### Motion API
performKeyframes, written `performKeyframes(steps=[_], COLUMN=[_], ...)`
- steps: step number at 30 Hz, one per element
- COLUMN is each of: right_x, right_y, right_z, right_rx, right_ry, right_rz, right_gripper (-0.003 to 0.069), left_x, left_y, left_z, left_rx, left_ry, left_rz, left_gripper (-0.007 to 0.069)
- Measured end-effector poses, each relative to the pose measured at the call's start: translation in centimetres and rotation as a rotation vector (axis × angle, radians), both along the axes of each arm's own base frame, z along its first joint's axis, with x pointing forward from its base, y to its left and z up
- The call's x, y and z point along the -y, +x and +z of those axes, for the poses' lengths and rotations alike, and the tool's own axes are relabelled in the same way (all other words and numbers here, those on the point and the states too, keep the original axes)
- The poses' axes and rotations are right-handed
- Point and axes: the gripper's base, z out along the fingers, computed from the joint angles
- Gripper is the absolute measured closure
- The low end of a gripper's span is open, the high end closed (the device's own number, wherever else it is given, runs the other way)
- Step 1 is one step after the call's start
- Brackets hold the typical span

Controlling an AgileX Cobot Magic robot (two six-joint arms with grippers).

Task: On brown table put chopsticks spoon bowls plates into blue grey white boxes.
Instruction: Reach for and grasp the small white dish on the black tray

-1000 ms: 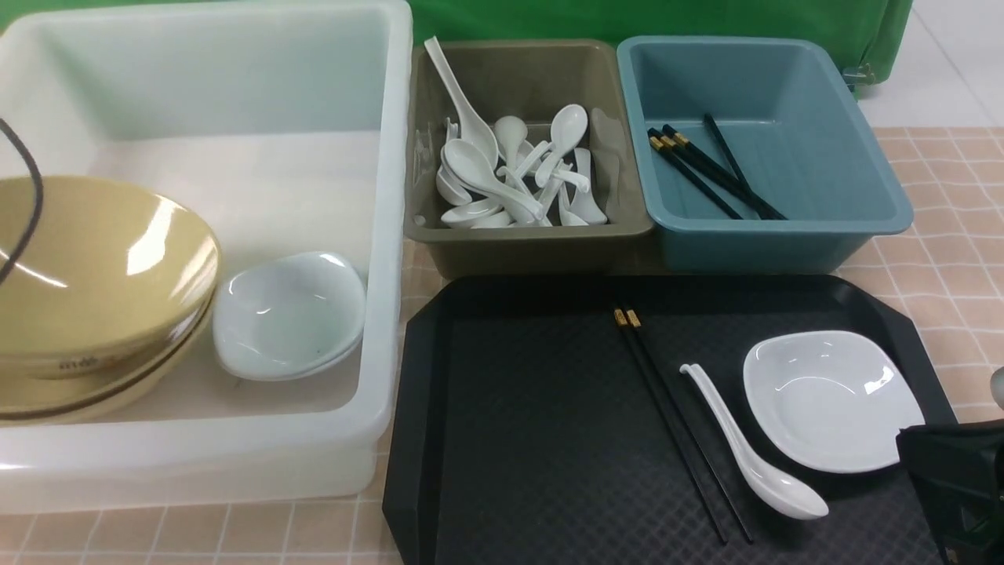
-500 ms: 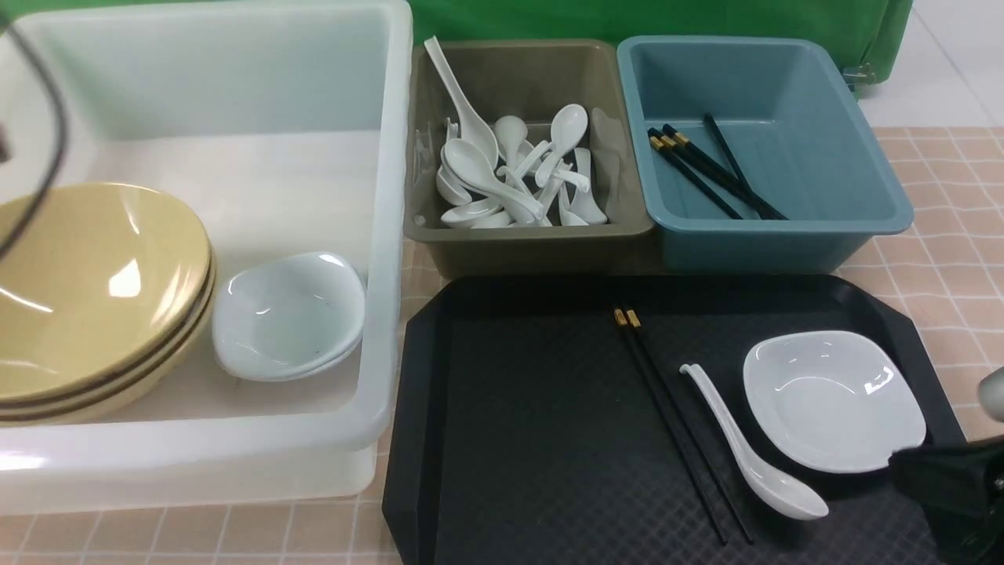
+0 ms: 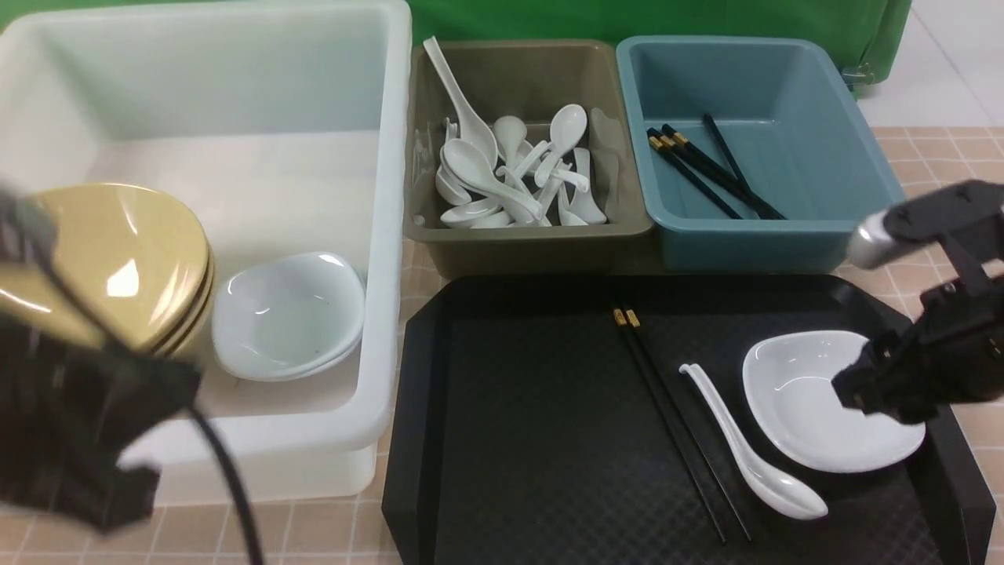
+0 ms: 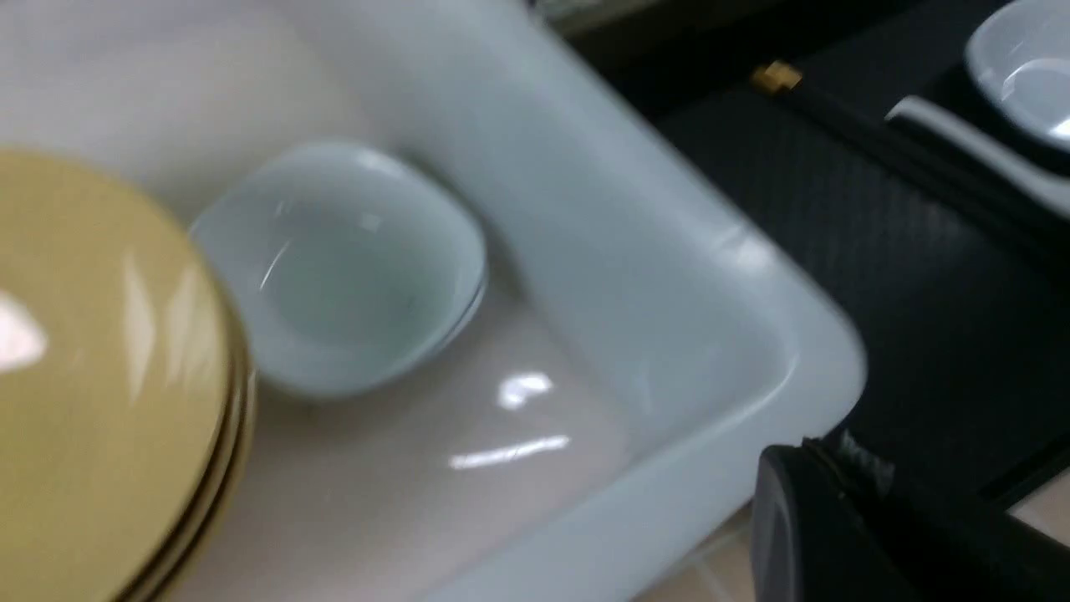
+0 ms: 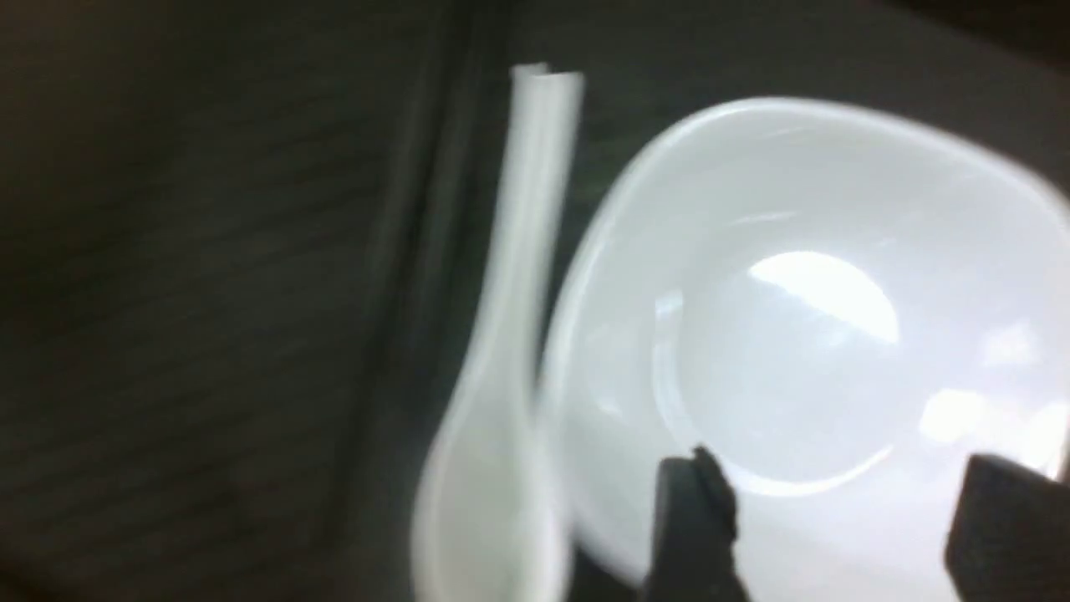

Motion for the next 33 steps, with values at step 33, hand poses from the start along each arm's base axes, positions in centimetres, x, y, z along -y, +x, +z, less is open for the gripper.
performKeyframes(steps=[33], right_x=[1.7], right_y=[6.0], right_z=[-6.2], right_rx=[-0.114], right_ry=[0.062], right_rz=[-0.236], right_gripper=[0.0197], left_x=[-2.5], left_y=[-4.7], left_z=[-5.2], left_rx=[0.391], left_ry=[-0.054], left_rz=[0.233], left_gripper=[0.0622])
